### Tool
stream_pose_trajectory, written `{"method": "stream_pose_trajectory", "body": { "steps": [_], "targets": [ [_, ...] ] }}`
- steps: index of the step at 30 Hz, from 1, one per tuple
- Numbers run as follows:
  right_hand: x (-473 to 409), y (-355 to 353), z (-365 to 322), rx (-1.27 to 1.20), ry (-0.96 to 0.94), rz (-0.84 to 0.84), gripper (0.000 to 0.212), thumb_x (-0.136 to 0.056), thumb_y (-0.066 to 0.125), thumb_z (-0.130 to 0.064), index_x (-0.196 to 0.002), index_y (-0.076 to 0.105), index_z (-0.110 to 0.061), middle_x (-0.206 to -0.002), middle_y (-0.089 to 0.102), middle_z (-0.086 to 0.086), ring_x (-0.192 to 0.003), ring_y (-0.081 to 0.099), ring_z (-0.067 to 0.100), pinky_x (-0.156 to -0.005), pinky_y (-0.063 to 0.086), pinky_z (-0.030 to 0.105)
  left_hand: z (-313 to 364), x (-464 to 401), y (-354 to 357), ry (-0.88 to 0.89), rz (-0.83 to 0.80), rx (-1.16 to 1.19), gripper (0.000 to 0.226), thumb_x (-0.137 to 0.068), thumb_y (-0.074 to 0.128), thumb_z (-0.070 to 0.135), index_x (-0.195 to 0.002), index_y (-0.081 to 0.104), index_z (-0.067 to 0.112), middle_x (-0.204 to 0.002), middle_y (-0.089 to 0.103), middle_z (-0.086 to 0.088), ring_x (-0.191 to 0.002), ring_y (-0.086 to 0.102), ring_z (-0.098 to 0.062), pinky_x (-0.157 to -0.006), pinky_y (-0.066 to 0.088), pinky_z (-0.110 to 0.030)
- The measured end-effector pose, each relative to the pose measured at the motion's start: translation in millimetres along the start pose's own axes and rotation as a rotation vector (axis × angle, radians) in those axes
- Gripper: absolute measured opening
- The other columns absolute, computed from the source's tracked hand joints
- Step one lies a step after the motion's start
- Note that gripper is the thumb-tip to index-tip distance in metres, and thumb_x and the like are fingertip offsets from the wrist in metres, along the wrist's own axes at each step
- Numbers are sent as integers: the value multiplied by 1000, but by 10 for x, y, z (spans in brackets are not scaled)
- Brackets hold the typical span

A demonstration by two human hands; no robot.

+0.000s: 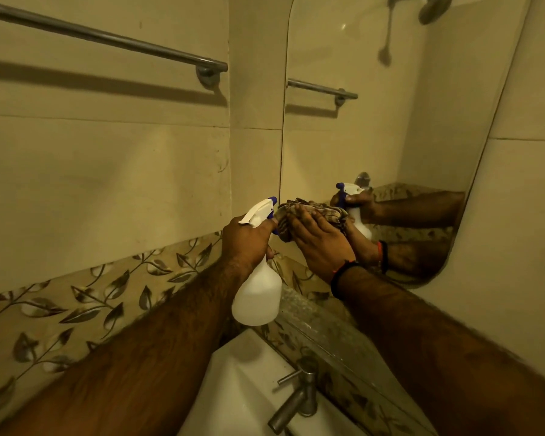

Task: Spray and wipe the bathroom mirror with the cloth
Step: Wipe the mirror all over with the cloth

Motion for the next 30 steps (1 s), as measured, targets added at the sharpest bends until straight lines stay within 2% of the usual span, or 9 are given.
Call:
{"method": "stream_pose_trajectory", "body": {
  "steps": [3, 9, 15, 18, 21, 24, 27, 29, 30],
  "targets": [
    [78, 70, -63, 7, -27, -33, 63, -96, 29, -23, -153, 5, -13, -161, 3, 12, -147, -7, 34, -120, 4, 47, -43, 33, 11, -13, -8, 8, 22, -90, 70, 30, -103, 57, 19, -71, 68, -13, -47, 59, -21, -60, 54, -30],
    [169, 214, -197, 1, -39, -53, 62, -98, 33, -29, -153, 8, -14, -161, 4, 11, -147, -6, 35, -119, -1, 47, -118, 99, 5, -48, -19, -12, 23, -93, 67, 30, -106, 51, 21, -77, 68, -13, -47, 58, -17, -42, 46, -21],
    [293, 288, -307, -15, -56, -32, 58, -97, 42, -27, -150, 22, -12, -159, 18, 11, -147, 4, 34, -117, 2, 44, -226, 77, -14, -68, -6, -16, 36, -90, 70, 28, -120, 63, 9, -74, 69, -14, -43, 58, -18, -47, 47, -23],
    [316, 298, -359, -76, -45, -52, 56, -91, 56, -28, -143, 40, -14, -153, 35, 11, -144, 20, 34, -116, 17, 44, -276, 65, 1, -85, 3, -10, 45, -89, 71, 30, -127, 60, 8, -86, 71, -18, -43, 58, -16, -47, 47, -23],
    [329, 296, -436, -126, -50, -85, 54, -89, 61, -28, -140, 47, -15, -151, 39, 10, -143, 24, 34, -115, 24, 45, -301, 68, 16, -95, 8, -19, 46, -90, 70, 31, -128, 59, 8, -91, 72, -20, -46, 58, -16, -48, 45, -24],
    [343, 253, -492, -168, -63, -54, 53, -90, 59, -27, -140, 46, -15, -151, 38, 10, -143, 25, 34, -113, 26, 45, -302, 71, 4, -94, 15, -30, 44, -90, 70, 32, -126, 59, 9, -90, 72, -19, -49, 59, -17, -49, 45, -24],
    [297, 132, -453, -158, -67, 0, 56, -91, 58, -28, -143, 41, -17, -153, 35, 9, -144, 22, 34, -114, 24, 45, -270, 46, -29, -78, 34, -26, 41, -89, 71, 32, -121, 62, 8, -88, 73, -20, -58, 65, -25, -61, 57, -34],
    [210, 36, -377, -154, -79, 34, 56, -94, 51, -29, -146, 35, -17, -156, 27, 9, -146, 14, 33, -116, 15, 45, -200, 25, -62, -67, 42, -14, 37, -89, 71, 32, -117, 64, 8, -89, 73, -20, -67, 68, -30, -74, 61, -42],
    [152, -29, -314, -155, -74, 39, 56, -96, 47, -29, -148, 31, -16, -158, 23, 9, -147, 10, 33, -117, 10, 45, -149, 12, -81, -57, 43, -8, 33, -90, 71, 31, -113, 64, 9, -87, 72, -19, -65, 67, -29, -74, 61, -41]
  ]
}}
Point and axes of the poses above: each hand's wrist, its own x-axis away from the middle knuckle, its own y-axis out of the palm, z = x × y, the point moved 2 cm from there along -x, towards the middle knuckle
